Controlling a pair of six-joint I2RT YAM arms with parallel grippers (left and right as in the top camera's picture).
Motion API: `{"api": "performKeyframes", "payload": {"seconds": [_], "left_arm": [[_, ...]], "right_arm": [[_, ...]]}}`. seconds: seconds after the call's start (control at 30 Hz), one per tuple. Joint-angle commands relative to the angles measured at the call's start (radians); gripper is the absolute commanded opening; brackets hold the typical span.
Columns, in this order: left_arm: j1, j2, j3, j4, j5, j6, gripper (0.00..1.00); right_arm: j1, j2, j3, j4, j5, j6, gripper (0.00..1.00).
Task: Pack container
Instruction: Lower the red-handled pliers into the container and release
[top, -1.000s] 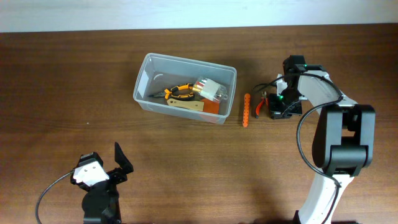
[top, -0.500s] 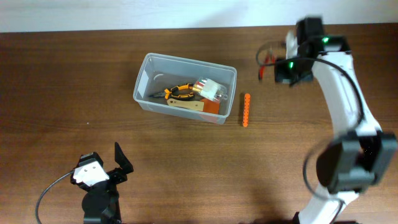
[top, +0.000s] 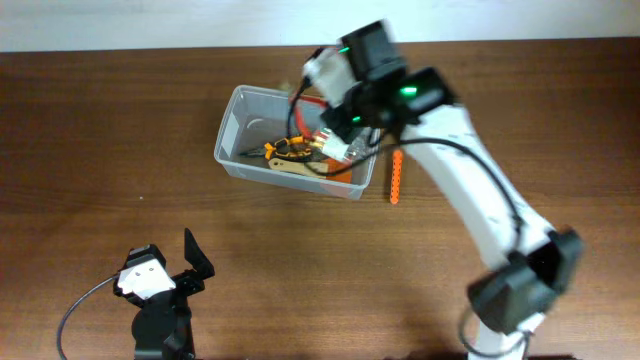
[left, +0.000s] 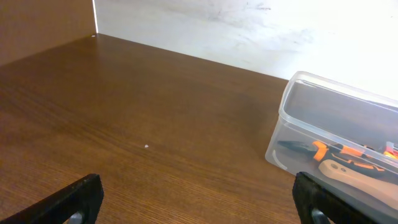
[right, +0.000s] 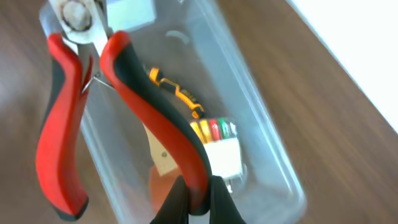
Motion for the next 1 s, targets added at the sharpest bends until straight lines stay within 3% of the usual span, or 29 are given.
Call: {"api": "performKeyframes", "payload": {"seconds": [0.0,0.1,0.37,0.4,0.53,0.57,0.6,0.63,0.8,0.97], "left_arm": [[-0.004,-0.005,-0.004,-0.001,-0.004,0.009,0.99],[-0.004,-0.005,-0.004,-0.001,-0.004,0.009,0.99],[-0.004,-0.005,-0.004,-0.001,-0.004,0.009,0.99],[-0.004,-0.005,-0.004,-0.001,-0.004,0.009,0.99],[-0.004,-0.005,-0.004,-0.001,-0.004,0.009,0.99],[-0.004,-0.005,-0.004,-0.001,-0.004,0.009,0.99],[-0.004,-0.005,-0.004,-0.001,-0.004,0.009,0.99],[-0.004,-0.005,-0.004,-0.001,-0.004,0.009,0.99],[-0.004,-0.005,-0.004,-0.001,-0.004,0.009,0.99],[-0.004,-0.005,-0.004,-0.001,-0.004,0.009,0.99]], "right_arm": [[0.024,0.106,-0.009,0.043,0.002,-0.243,0.04],[0.034,0.188,-0.009,0.111,0.001,-0.348,0.04],[0.057,0.315,-0.009,0.309,-0.053,-0.349,0.04],[0.060,0.320,-0.009,0.318,-0.067,-0.348,0.09],[0.069,0.323,-0.008,0.352,-0.071,-0.259,0.53],[0.069,0.323,-0.003,0.351,-0.068,-0.238,0.57],[0.069,0.316,0.006,0.349,-0.040,-0.174,0.73],[0.069,0.311,0.013,0.341,-0.019,-0.145,0.80],[0.037,0.222,0.094,0.151,0.128,-0.036,0.74],[-0.085,0.090,0.207,-0.062,0.159,0.199,0.72]]}}
